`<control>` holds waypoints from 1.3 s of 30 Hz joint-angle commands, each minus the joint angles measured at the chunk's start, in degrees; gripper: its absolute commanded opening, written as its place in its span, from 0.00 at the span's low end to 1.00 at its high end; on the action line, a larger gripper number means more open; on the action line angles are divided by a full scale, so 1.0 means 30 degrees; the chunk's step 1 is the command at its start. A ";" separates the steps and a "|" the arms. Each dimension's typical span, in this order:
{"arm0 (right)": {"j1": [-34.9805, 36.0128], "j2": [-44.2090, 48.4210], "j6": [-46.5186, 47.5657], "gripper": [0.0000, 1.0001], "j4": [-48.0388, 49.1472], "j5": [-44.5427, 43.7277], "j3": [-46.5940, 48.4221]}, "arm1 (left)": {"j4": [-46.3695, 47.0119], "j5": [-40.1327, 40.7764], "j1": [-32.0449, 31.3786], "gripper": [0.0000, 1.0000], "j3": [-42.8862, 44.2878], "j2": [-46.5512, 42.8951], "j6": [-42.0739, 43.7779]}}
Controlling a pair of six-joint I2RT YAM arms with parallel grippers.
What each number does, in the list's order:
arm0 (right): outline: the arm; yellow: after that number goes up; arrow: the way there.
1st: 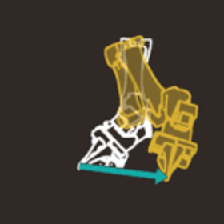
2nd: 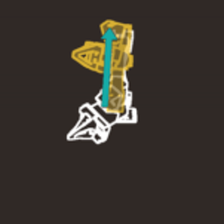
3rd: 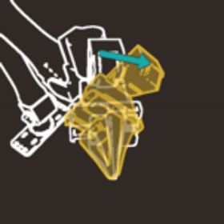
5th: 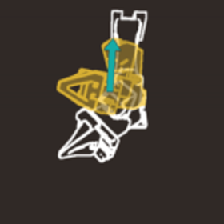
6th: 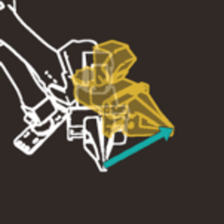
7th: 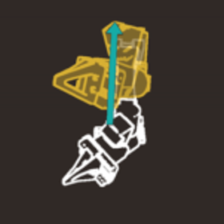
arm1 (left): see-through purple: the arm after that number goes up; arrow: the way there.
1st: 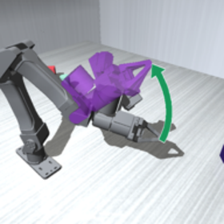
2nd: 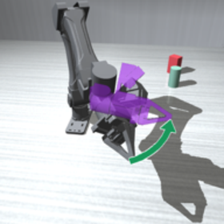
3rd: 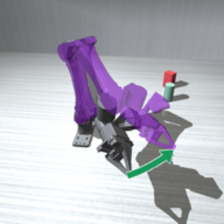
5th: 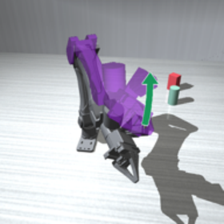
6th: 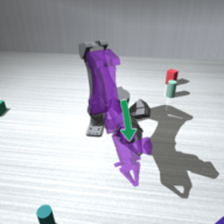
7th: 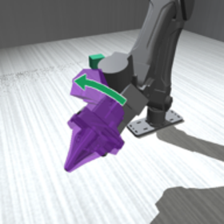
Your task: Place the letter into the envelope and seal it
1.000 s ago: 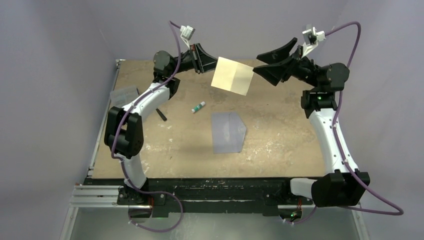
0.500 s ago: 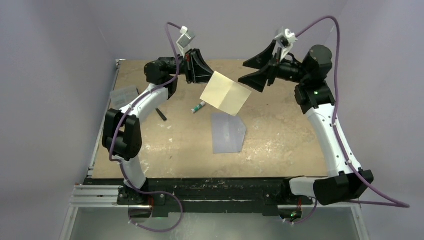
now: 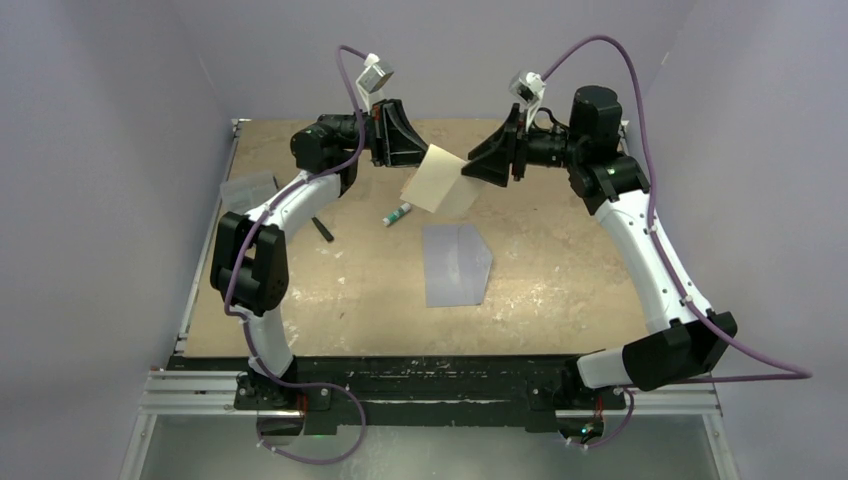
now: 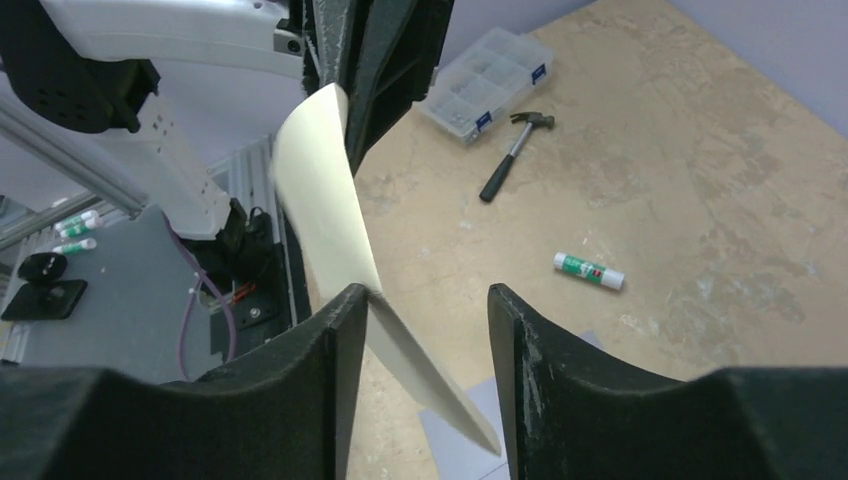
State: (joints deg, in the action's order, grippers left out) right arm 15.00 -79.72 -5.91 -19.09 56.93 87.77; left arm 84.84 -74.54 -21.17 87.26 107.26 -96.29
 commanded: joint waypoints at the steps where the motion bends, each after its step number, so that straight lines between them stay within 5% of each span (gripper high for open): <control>1: 0.0169 0.0352 0.1418 0.54 -0.1446 0.1185 0.0899 | 0.1550 0.0794 -0.0004 0.00 -0.0174 -0.0807 0.1722; 4: 0.0263 0.0408 0.1873 0.52 -0.2013 0.1741 0.0806 | -0.0600 0.1037 -0.0004 0.00 -0.0687 -0.1416 0.3813; 9: 0.0299 0.0561 0.2625 0.22 -0.2928 0.1717 0.1032 | -0.5929 0.1411 -0.0004 0.00 -0.1287 -0.2602 0.8281; 12: 0.0301 0.0779 0.2560 0.14 -0.2964 0.1848 0.1088 | -0.9043 0.1496 -0.0004 0.00 -0.1321 -0.3265 1.0868; 17: 0.0277 0.1081 0.2455 0.18 -0.2975 0.2282 0.1096 | -1.2756 0.1412 0.0025 0.00 -0.1178 -0.3886 1.4000; 23: 0.0301 0.1243 0.2434 0.25 -0.2998 0.3481 0.1183 | -1.3339 0.0536 0.0025 0.00 -0.1078 -0.3902 1.4206; 35: 0.1151 0.0455 0.2202 0.09 -0.3350 0.2139 0.1430 | -1.3488 0.0595 0.0025 0.00 -0.0908 -0.4113 1.4321; 39: 0.1151 0.0242 0.1545 0.14 -0.2908 0.1638 0.1448 | -1.3599 0.0149 0.0238 0.00 -0.0846 -0.4255 1.4442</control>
State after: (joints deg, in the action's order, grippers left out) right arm 18.06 -78.59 0.78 -29.12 63.51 89.47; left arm 44.05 -72.49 -21.06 83.44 97.03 -54.74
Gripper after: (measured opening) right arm 0.101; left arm 0.002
